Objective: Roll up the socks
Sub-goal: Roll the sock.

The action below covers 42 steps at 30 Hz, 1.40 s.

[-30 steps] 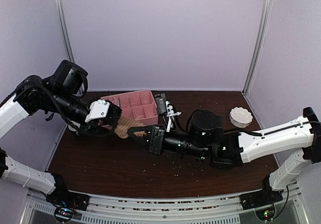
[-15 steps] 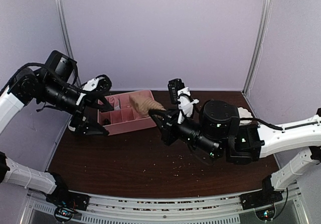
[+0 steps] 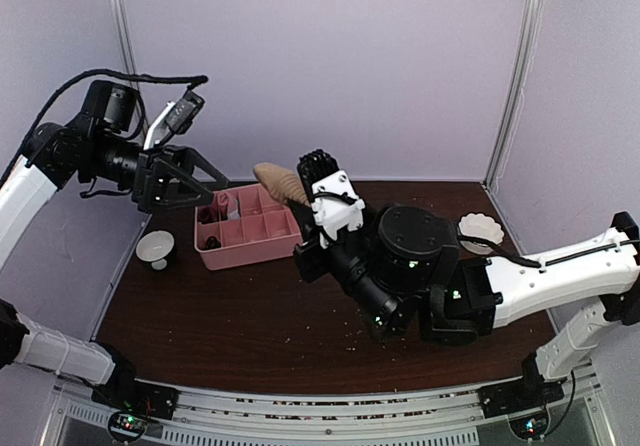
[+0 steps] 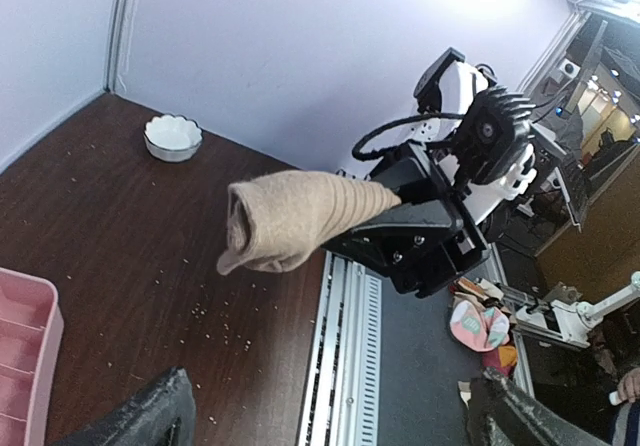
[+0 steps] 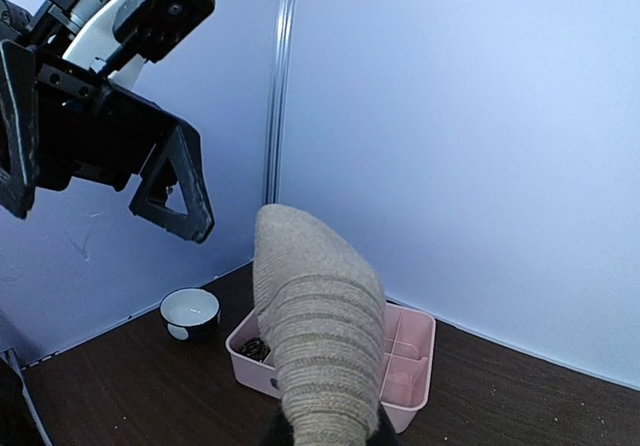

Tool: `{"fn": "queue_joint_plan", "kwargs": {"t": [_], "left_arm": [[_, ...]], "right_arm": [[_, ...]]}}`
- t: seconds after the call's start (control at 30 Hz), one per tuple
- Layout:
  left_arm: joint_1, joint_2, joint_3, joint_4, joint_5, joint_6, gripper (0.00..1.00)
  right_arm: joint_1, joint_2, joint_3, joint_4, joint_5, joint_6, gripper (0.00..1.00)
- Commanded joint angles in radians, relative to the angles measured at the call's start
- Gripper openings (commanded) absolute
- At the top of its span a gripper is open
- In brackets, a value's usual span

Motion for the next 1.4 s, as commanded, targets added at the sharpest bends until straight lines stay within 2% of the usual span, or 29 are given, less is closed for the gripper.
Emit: {"fn": "queue_joint_plan", "kwargs": {"t": [0.0, 0.07, 0.13, 0.2, 0.27, 0.37, 0.47, 0.7, 0.87, 1.2, 1.3, 1.37], "left_arm": [[0.039, -0.097, -0.111, 0.24, -0.017, -0.117, 0.98], [0.047, -0.1, -0.193, 0.297, 0.025, -0.164, 0.98], [0.048, -0.071, -0.209, 0.312, 0.093, -0.204, 0.9], [0.047, -0.051, -0.213, 0.338, 0.121, -0.271, 0.87], [0.048, -0.05, -0.228, 0.401, 0.127, -0.363, 0.89], [0.046, -0.069, -0.27, 0.52, 0.127, -0.511, 0.98], [0.044, -0.076, -0.327, 0.629, 0.138, -0.639, 0.98], [0.045, -0.077, -0.36, 0.753, 0.156, -0.77, 0.96], [0.045, -0.078, -0.344, 0.762, 0.169, -0.779, 0.93], [0.044, -0.081, -0.369, 0.787, 0.172, -0.801, 0.81], [0.052, -0.088, -0.348, 0.706, 0.147, -0.731, 0.85], [0.067, -0.093, -0.322, 0.591, 0.11, -0.632, 0.96]], "right_arm": [[0.003, 0.028, 0.041, 0.06, 0.043, -0.045, 0.0], [0.003, 0.04, 0.053, 0.055, 0.032, -0.044, 0.0], [0.003, 0.054, 0.064, 0.054, 0.027, -0.041, 0.0], [0.004, 0.069, 0.082, 0.048, 0.016, -0.044, 0.0], [0.005, 0.085, 0.107, 0.029, 0.003, -0.045, 0.0], [0.008, 0.111, 0.144, 0.011, -0.014, -0.053, 0.0], [0.014, 0.142, 0.183, -0.001, -0.018, -0.077, 0.0], [0.023, 0.2, 0.259, -0.075, -0.03, -0.092, 0.0], [0.028, 0.223, 0.28, -0.121, -0.037, -0.087, 0.0], [0.028, 0.262, 0.309, -0.163, -0.045, -0.071, 0.0], [0.028, 0.247, 0.291, -0.155, -0.021, -0.074, 0.0], [0.026, 0.223, 0.264, -0.146, 0.004, -0.093, 0.0]]}}
